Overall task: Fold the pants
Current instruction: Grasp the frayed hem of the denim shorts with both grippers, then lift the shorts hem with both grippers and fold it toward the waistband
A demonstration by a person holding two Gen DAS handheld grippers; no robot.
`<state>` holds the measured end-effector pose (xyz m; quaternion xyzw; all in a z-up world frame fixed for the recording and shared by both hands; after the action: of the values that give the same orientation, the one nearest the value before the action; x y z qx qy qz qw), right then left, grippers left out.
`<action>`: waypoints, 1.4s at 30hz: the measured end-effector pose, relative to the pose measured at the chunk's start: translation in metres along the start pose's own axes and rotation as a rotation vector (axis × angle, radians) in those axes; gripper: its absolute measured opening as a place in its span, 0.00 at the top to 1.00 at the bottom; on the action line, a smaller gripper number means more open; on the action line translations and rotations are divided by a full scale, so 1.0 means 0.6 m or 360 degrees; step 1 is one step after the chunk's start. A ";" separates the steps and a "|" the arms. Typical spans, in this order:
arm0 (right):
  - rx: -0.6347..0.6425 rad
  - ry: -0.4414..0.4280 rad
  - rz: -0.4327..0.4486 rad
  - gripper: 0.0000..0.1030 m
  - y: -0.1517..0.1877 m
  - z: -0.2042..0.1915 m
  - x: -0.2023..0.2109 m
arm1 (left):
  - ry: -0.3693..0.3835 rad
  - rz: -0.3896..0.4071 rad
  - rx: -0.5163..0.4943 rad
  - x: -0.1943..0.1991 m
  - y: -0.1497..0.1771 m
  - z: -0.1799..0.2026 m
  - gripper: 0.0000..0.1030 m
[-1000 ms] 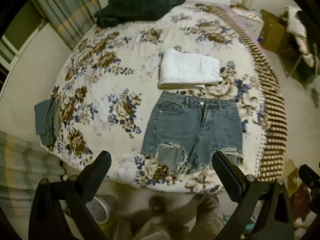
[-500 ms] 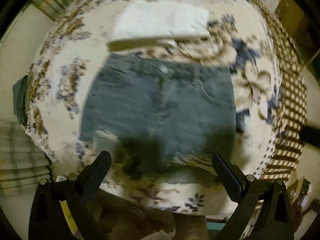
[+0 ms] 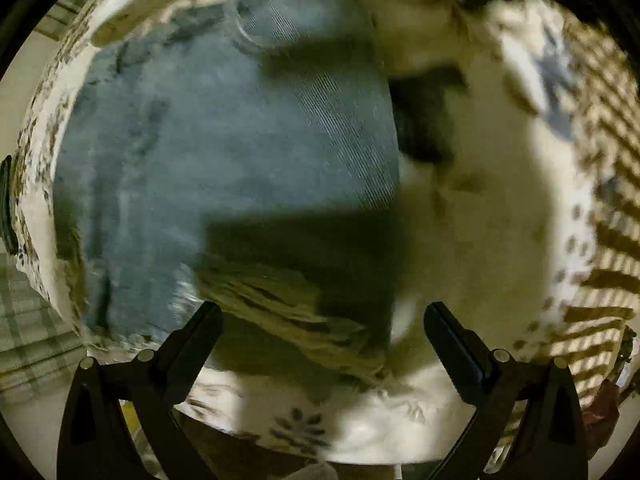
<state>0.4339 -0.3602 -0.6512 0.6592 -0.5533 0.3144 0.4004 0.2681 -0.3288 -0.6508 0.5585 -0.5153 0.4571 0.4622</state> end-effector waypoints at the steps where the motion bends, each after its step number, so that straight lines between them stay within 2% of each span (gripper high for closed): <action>1: -0.0010 -0.0029 -0.0013 0.26 -0.013 -0.001 -0.014 | -0.0001 -0.0020 0.0013 -0.012 0.001 0.003 0.00; 3: -0.0035 -0.0067 -0.0038 0.26 -0.032 0.001 -0.038 | -0.0008 -0.0022 0.0034 -0.025 0.000 0.002 0.00; 5: -0.0056 -0.0084 -0.0076 0.26 -0.048 0.001 -0.065 | 0.0049 -0.0004 0.0068 -0.031 -0.004 -0.001 0.09; 7: -0.0064 -0.0089 -0.0094 0.26 -0.055 0.000 -0.082 | 0.0165 0.0028 0.0126 -0.026 -0.006 -0.005 0.35; 8: -0.0070 -0.0108 -0.0085 0.26 -0.059 -0.005 -0.090 | 0.0200 0.0042 0.0143 -0.020 -0.005 -0.009 0.44; 9: -0.0068 -0.0128 -0.0067 0.34 -0.062 -0.009 -0.092 | 0.0225 0.0073 0.0160 -0.009 -0.005 -0.015 0.64; 10: -0.0061 -0.0143 -0.0052 0.51 -0.062 -0.011 -0.090 | 0.0244 0.0086 0.0176 -0.003 -0.004 -0.020 0.84; 11: -0.0044 -0.0164 -0.0028 0.61 -0.064 -0.021 -0.090 | 0.0272 0.0104 0.0197 0.006 -0.005 -0.026 0.91; 12: -0.0029 -0.0144 -0.0017 0.73 -0.064 -0.027 -0.090 | 0.0280 0.0129 0.0218 0.014 -0.007 -0.037 0.94; 13: -0.0004 -0.0109 0.0001 0.83 -0.064 -0.031 -0.088 | 0.0319 0.0151 0.0244 0.022 -0.008 -0.049 0.94; 14: 0.0016 -0.0070 0.0018 0.88 -0.062 -0.035 -0.086 | 0.0356 0.0160 0.0267 0.029 -0.009 -0.058 0.95; 16: 0.0025 -0.0031 0.0046 0.92 -0.056 -0.040 -0.078 | 0.0419 0.0203 0.0321 0.049 -0.011 -0.083 0.95; 19: 0.0036 -0.0010 0.0105 0.95 -0.048 -0.068 -0.053 | 0.0497 0.0270 0.0382 0.095 -0.012 -0.125 0.95; 23: 0.0081 0.0032 0.0180 0.95 -0.034 -0.133 -0.013 | 0.0530 0.0400 0.0426 0.162 -0.002 -0.203 0.96; 28: 0.0189 0.0114 0.0234 0.96 -0.015 -0.242 0.017 | 0.0544 0.0501 0.0557 0.186 0.045 -0.308 0.96; 31: 0.0272 0.0141 0.0239 0.96 -0.009 -0.314 0.022 | 0.0540 0.0551 0.0681 0.195 0.043 -0.379 0.96; 37: 0.0479 0.0264 0.0226 0.96 -0.029 -0.483 -0.031 | 0.0463 0.0602 0.0868 0.182 0.037 -0.501 0.96; 42: 0.0652 0.0394 0.0150 0.96 -0.050 -0.609 -0.138 | 0.0440 0.0546 0.1011 0.129 0.040 -0.601 0.96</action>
<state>0.4582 0.0014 -0.5519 0.6565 -0.4551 0.5167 0.3080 0.2359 0.0145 -0.5175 0.5125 -0.3667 0.7357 0.2481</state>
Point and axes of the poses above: each gripper's, at about its wrist camera, not at the fingertips, and x roughly against the way its jaws point, z to its right, y to its underside, the point moved 7 cm from there along -x, roughly the way its jaws point, and after that the axes turned 2 degrees about -x, right-handed, at the moved point
